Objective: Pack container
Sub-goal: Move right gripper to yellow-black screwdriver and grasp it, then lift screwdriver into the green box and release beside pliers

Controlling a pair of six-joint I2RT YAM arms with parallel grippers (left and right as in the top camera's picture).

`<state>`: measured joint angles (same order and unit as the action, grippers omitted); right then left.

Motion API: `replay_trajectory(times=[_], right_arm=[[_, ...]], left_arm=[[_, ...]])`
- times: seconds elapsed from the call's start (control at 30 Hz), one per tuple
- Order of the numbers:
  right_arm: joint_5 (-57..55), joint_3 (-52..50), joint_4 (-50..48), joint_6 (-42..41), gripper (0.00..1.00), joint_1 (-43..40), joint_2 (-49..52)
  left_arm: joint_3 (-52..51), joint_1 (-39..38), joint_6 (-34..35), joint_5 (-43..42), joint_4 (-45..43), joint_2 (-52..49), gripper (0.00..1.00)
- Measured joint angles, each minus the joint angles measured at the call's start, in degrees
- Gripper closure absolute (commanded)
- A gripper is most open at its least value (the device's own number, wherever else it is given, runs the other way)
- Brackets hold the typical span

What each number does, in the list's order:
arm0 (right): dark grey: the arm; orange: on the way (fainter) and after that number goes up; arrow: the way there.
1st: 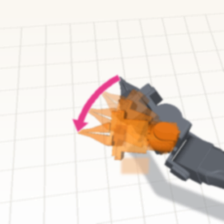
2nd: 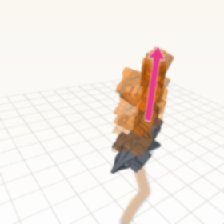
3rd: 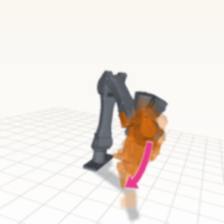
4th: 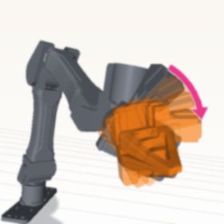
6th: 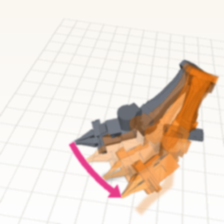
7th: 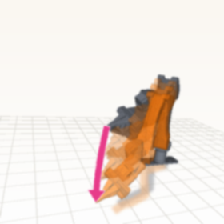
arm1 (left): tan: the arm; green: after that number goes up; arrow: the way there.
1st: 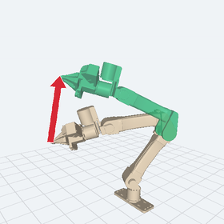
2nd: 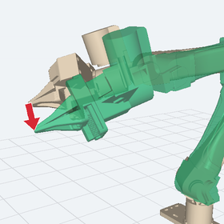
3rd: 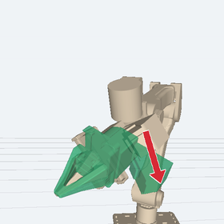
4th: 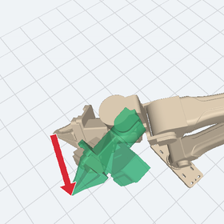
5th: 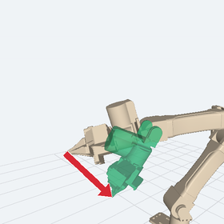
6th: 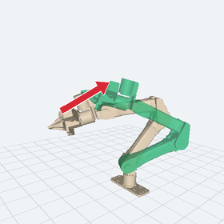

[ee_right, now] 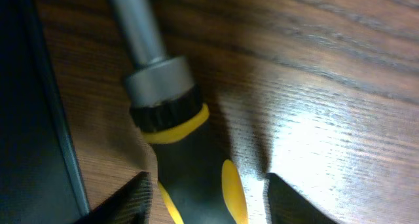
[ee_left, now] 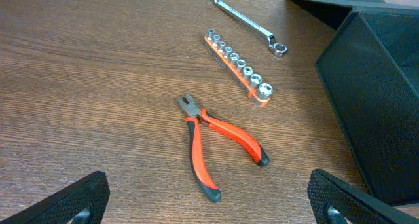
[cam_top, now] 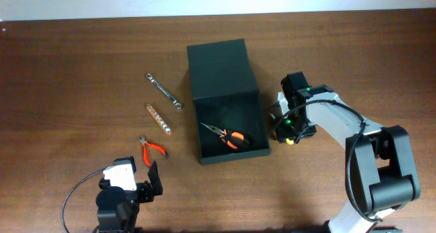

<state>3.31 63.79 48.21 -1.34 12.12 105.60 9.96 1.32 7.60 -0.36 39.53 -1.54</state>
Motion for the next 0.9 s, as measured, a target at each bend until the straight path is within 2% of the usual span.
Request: replay_trajectory(times=[0.13,0.33,0.57,0.9], right_arm=[[0.4,0.0,-0.2,-0.2,0.73,0.0,0.0],[0.5,0.2,0.6,-0.2,0.83,0.0,0.0],[0.5,5.0,8.0,-0.3,0.87,0.0,0.3],[0.5,24.2,20.8,-0.4,0.89,0.0,0.5]], left_arm=[[0.0,0.0,0.0,0.0,0.0,0.0,0.01],[0.0,0.0,0.0,0.0,0.0,0.0,0.01],[0.0,0.0,0.0,0.0,0.0,0.0,0.01],[0.0,0.0,0.0,0.0,0.0,0.0,0.01]])
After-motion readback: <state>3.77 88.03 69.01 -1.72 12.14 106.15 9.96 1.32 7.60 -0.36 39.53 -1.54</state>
